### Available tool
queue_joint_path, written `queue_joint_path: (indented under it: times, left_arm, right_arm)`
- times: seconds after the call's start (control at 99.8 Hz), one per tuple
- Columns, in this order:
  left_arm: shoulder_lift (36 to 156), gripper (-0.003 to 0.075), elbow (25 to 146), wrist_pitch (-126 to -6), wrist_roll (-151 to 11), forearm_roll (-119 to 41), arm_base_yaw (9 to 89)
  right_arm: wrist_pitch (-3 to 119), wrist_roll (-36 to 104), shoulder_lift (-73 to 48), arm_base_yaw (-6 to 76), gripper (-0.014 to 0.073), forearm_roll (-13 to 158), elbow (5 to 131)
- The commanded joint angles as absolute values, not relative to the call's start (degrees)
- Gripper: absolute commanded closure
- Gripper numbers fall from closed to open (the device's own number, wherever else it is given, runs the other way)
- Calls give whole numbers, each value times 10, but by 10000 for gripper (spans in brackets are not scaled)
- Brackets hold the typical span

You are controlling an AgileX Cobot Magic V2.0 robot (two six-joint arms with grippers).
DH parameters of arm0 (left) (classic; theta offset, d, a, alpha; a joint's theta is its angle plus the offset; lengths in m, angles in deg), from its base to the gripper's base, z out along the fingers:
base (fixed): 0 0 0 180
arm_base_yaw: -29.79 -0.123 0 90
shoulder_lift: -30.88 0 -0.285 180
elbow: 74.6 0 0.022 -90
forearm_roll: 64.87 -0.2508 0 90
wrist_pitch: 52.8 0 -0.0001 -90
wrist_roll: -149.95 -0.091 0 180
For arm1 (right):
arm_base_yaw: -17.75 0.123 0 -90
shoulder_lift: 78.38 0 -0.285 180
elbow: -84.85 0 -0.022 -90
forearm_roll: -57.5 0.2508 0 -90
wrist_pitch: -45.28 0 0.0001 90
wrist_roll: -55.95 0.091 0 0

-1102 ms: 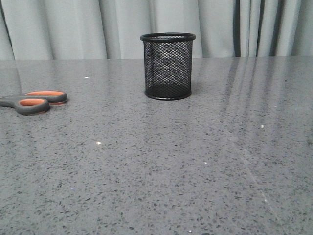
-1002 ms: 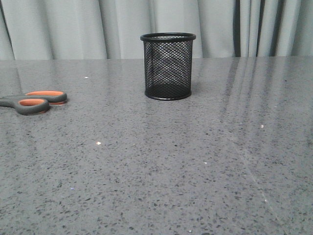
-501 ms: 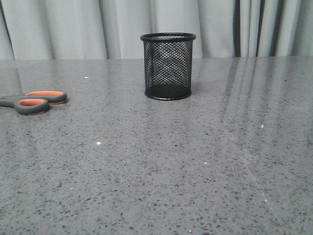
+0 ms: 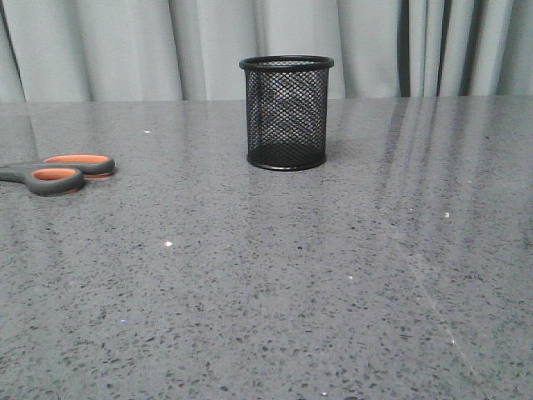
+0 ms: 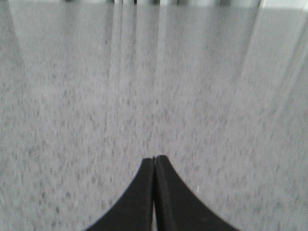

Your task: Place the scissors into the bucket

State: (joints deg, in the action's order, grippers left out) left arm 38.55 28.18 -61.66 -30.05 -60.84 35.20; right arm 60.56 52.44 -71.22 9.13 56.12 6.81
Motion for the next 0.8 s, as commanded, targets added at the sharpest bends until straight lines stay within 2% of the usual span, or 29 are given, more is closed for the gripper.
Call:
queue_joint_path:
  times: [0.0, 0.15, 0.351, 0.551, 0.792]
  left_arm:
    - [370, 740, 259, -571, -296, -607, 351]
    - [370, 740, 259, -571, -296, -607, 351]
    - [370, 740, 259, -571, -296, -607, 351]
    - [370, 740, 259, -562, -296, -601, 351]
    - [370, 740, 259, -457, -296, -388, 351]
  right_arm:
    - [495, 521, -724, 87, 649, 550, 66]
    - [405, 521, -724, 87, 649, 641, 66]
    - [387, 521, -724, 87, 649, 929, 66]
    - [388, 521, -724, 87, 649, 949, 66]
    - [419, 521, -724, 87, 649, 953, 70]
